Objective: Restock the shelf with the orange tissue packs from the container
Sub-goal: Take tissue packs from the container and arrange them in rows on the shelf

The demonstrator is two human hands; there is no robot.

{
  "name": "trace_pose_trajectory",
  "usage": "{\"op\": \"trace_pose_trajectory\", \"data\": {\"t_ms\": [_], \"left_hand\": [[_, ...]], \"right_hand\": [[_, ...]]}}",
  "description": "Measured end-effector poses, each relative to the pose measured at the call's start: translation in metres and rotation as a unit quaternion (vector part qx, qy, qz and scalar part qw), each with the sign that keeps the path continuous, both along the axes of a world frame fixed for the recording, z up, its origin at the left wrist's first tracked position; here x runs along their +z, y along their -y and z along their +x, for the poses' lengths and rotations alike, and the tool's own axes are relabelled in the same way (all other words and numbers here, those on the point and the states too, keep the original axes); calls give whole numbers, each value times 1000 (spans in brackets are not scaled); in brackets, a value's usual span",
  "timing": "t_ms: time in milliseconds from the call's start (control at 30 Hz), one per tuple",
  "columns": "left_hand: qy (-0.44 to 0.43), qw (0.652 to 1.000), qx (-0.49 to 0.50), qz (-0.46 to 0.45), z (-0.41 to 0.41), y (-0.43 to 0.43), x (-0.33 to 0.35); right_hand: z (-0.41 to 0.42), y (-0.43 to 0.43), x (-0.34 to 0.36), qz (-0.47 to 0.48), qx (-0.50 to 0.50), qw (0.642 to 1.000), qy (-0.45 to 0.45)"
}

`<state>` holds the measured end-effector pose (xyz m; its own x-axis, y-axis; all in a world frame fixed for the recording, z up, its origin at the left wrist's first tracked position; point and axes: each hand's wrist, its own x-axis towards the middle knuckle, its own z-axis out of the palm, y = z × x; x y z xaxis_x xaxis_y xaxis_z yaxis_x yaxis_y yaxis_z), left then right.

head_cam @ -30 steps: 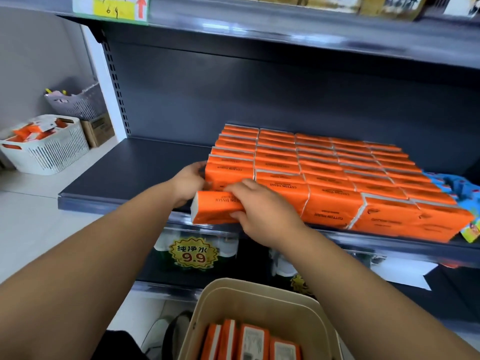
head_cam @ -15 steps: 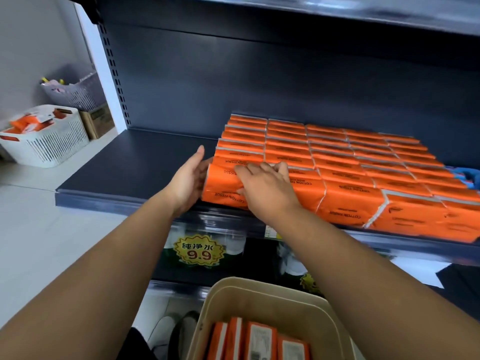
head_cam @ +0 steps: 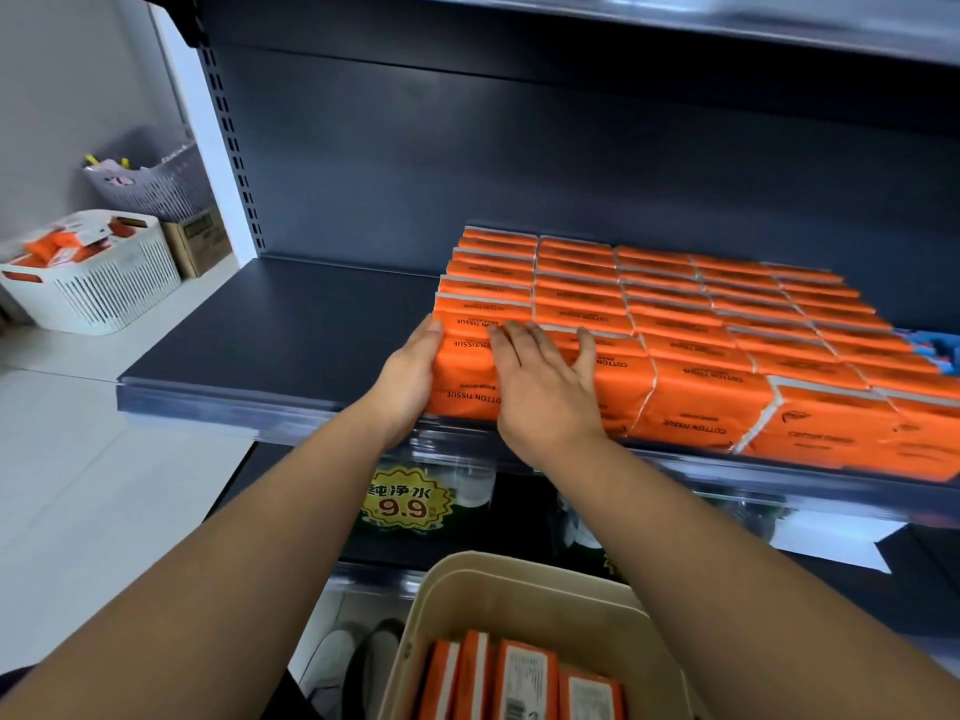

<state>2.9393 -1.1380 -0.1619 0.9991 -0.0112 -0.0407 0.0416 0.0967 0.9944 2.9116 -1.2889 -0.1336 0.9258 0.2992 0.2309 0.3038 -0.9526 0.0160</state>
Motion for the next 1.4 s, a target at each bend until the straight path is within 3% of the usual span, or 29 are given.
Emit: {"op": "trace_pose_trajectory", "data": {"t_ms": [200,300,400,600,733,967,1133,1400], "left_hand": [[-39,998,43,35,2,-8,9],[3,991,115,67,0,-5,23],[74,971,141,180,-5,-6,44],[186,849,46,492,-42,0,100],[210,778,-56,590,-73,27,115],[280,664,-141,678,-106,78,81],[232,660,-197,687,-118,94,19],[-20,653,-344,674,-141,98,-130]], "right_hand": [[0,6,8,32,19,999,-35],[-8,19,15,78,39,996,-14],[-19,33,23,96,37,995,2],[-43,66,41,131,23,991,32],[-66,91,38,129,25,990,47],[-93,120,2,101,3,994,45],[-116,127,-43,110,1,994,4],[-146,132,-162,35,1,963,-266]]}}
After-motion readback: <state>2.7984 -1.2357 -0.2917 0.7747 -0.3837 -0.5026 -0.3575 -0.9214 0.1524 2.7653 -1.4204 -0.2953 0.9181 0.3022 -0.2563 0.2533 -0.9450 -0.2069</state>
